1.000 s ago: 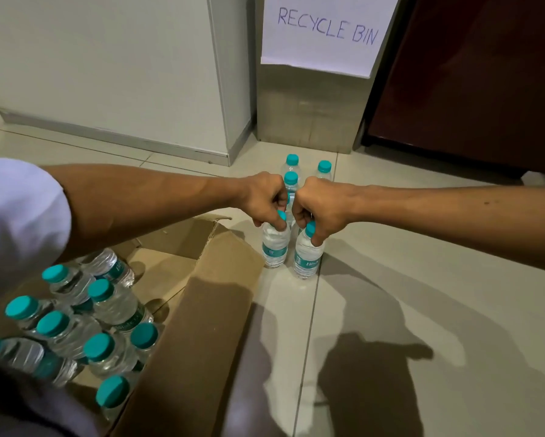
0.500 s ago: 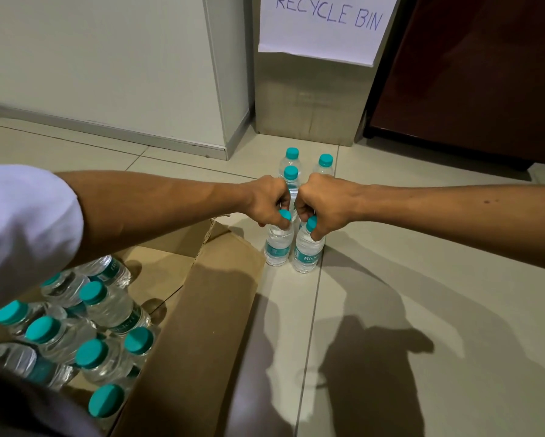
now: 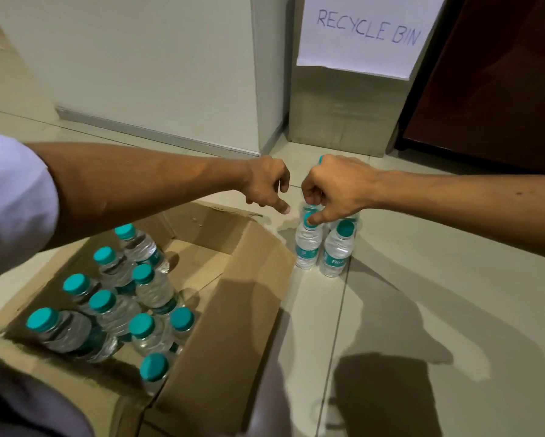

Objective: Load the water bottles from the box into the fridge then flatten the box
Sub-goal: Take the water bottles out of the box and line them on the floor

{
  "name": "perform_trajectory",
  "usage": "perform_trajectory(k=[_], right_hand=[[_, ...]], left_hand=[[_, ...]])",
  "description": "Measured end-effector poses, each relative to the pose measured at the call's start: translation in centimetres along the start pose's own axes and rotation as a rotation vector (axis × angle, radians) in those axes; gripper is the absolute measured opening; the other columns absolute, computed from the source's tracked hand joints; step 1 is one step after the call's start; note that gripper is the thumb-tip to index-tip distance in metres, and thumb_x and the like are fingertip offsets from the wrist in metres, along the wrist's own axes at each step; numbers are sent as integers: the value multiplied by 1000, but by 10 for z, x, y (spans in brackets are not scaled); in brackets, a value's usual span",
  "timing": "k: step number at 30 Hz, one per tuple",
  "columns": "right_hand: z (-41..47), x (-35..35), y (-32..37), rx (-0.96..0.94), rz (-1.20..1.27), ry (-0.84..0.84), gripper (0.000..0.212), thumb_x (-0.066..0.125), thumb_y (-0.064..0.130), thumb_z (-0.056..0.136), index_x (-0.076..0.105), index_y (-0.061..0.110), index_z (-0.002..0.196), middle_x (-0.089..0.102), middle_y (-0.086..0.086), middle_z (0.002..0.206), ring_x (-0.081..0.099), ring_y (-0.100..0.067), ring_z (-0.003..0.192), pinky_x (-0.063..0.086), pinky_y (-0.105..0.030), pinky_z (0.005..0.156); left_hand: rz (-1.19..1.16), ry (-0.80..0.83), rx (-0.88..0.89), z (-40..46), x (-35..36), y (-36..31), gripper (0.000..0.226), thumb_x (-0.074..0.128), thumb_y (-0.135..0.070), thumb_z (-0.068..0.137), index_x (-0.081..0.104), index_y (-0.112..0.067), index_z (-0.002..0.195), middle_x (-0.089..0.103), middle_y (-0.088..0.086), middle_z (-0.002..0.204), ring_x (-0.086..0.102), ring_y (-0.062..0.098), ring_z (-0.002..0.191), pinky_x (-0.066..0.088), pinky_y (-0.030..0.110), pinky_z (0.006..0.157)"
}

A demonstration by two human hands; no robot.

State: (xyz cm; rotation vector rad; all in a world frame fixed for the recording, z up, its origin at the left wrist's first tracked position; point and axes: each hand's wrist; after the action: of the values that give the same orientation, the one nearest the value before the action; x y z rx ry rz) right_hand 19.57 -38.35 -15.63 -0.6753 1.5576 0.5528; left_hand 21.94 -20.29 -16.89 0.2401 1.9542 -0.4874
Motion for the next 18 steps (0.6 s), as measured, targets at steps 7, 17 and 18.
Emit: perform_trajectory(k=[7,17,18], right_hand=[[34,-11,77,-224,186,-110,24,75,43,73,70,21,79,65,11,66,62,-5,63,56,-30,62],[60,7,181,-571,326,103,24,79,41,77,66,21,81,63,10,69,61,-2,61,52,-20,55],[61,10,186,-594,301,125,26,77,44,78,67,21,84,63,10,71,60,-1,60,49,-17,54]], left_hand=[[76,-24,-144,-86,0,67,40,76,-42,78,58,-16,102,65,0,93,61,16,80,45,21,63],[51,276,-98,-151,40,114,47,85,-44,63,64,-16,95,70,-3,85,66,13,78,56,25,69],[51,319,-100,-151,42,115,46,86,-44,63,64,-18,94,70,-4,86,66,12,79,56,24,71]])
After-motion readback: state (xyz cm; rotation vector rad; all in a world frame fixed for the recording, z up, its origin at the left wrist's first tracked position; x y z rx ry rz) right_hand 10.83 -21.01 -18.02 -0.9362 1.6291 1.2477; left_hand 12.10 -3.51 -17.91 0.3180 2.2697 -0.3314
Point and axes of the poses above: each hand's wrist, its own z-axis towards the middle knuckle, its own x-axis out of the palm, y = z × x
